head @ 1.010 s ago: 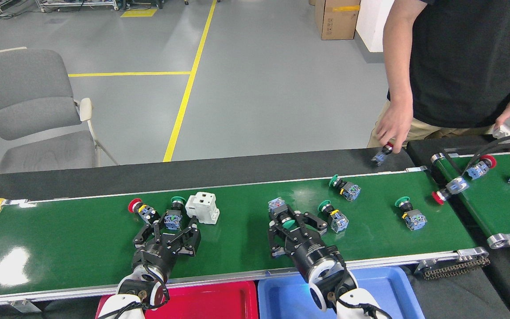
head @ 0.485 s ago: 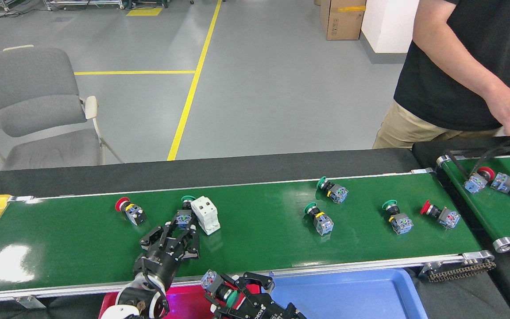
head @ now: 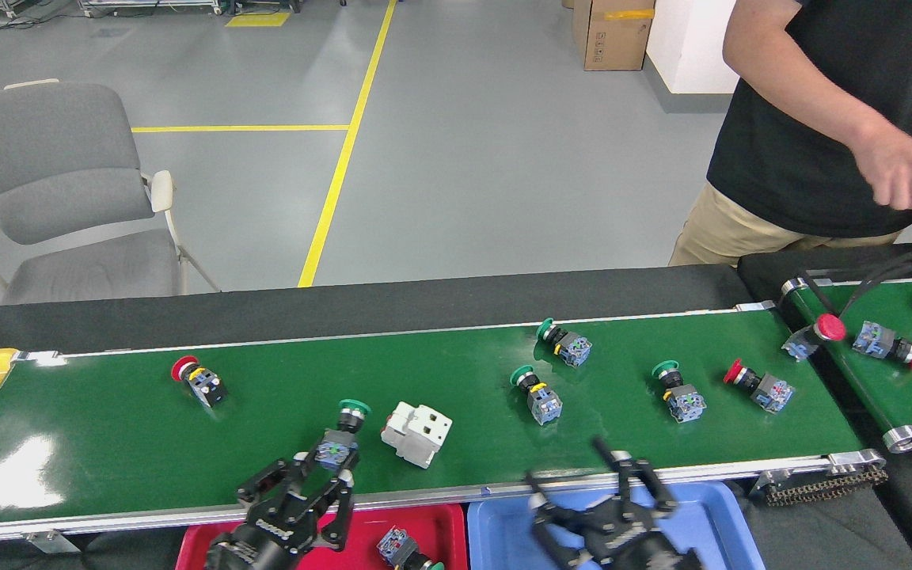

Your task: Pick switch part from conveyor to tray

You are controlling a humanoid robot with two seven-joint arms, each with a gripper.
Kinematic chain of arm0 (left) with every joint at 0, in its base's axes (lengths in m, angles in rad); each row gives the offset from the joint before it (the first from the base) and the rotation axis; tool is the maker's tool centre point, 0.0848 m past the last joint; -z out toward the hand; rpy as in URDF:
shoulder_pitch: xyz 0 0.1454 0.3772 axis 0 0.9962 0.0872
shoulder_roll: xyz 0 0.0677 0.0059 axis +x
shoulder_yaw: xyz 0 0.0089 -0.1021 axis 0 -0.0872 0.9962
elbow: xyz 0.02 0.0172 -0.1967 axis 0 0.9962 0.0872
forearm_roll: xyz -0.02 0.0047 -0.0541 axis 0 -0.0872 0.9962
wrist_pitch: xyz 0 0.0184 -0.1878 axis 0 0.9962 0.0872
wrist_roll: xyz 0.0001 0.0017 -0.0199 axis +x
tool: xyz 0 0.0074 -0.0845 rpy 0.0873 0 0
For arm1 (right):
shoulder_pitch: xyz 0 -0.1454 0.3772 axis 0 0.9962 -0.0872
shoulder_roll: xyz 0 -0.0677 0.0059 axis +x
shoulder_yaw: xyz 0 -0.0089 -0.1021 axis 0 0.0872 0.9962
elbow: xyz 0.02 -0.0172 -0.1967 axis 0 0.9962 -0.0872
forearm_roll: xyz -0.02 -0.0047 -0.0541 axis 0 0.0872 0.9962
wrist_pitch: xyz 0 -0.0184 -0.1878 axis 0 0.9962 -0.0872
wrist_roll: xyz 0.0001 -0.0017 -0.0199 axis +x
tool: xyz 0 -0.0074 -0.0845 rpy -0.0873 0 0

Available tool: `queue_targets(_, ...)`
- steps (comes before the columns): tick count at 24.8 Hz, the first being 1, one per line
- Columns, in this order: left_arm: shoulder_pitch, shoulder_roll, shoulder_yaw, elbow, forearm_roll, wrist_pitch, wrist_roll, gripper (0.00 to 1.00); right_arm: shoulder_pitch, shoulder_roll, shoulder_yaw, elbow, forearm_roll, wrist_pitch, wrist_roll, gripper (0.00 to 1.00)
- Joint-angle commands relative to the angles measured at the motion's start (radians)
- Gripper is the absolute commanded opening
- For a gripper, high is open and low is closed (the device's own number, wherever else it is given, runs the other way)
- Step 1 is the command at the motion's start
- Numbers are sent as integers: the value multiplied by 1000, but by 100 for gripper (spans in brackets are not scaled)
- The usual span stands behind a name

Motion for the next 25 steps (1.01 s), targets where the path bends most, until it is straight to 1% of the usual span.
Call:
queue_targets(1, 7, 6, 64, -3, 1, -5, 6, 17, 22, 5, -69, -6, -13, 0, -21, 100)
queue_targets(3, 41, 15, 124, -15, 6, -24, 6, 18, 28, 5, -77, 0, -13, 1, -19, 100)
queue_targets(4, 70, 39, 153, -29, 9, -64, 6, 18, 28, 5, -77, 2, -13, 1, -16, 100)
queue_targets(5, 102, 65, 178, -62, 17, -132, 7, 18, 28, 1, -75, 2, -13, 1, -11, 100)
queue_targets(6, 136, 75, 199, -98, 35, -200, 7, 18, 23, 1, -74, 2, -10, 1, -10, 100)
queue_targets(8, 214, 75, 224, -145, 69, -353, 6, 19, 22, 5, -72, 2, -1, 4, -1, 100)
queue_targets(9, 225, 73, 221, -147, 69, -390, 6, 20, 22, 7, -72, 5, 2, 17, 10, 100)
queue_targets(10, 225, 78, 215, -145, 70, -390, 6, 23, 14, 4, -72, 10, 10, 37, 21, 100)
queue_targets(11, 220, 81, 204, -145, 72, -390, 6, 31, 2, 4, -69, 28, 27, 66, 36, 100)
queue_targets(12, 220, 78, 186, -145, 74, -390, 3, 44, -15, 2, -63, 48, 45, 84, 50, 100)
queue_targets(14, 220, 72, 121, -145, 74, -390, 1, 63, -72, 2, -32, 85, 76, 95, 67, 100)
queue_targets(15, 226, 68, 95, -145, 70, -390, 1, 77, -109, 1, -14, 115, 85, 96, 75, 100)
queue_targets(16, 231, 61, 80, -145, 70, -390, 1, 97, -142, 5, 1, 140, 85, 96, 84, 100)
queue_targets(17, 231, 44, 66, -145, 72, -390, 1, 100, -182, 7, 21, 169, 85, 98, 90, 100)
queue_targets(18, 231, 32, 64, -145, 72, -390, 1, 100, -216, 7, 41, 200, 86, 100, 91, 100)
queue_targets(21, 222, 26, 80, -145, 70, -390, 1, 100, -303, 13, 107, 278, 88, 115, 99, 100)
queue_targets(22, 220, 21, 86, -147, 70, -335, 3, 100, -328, 19, 123, 298, 86, 149, 110, 97)
queue_targets(23, 217, 12, 92, -147, 70, -252, 4, 100, -343, 22, 132, 313, 88, 179, 119, 93)
queue_targets(24, 211, 4, 106, -147, 70, -123, 6, 100, -368, 21, 149, 338, 88, 199, 133, 79)
queue_targets(25, 203, 6, 120, -145, 70, -8, 7, 100, -389, 15, 169, 362, 88, 205, 145, 60)
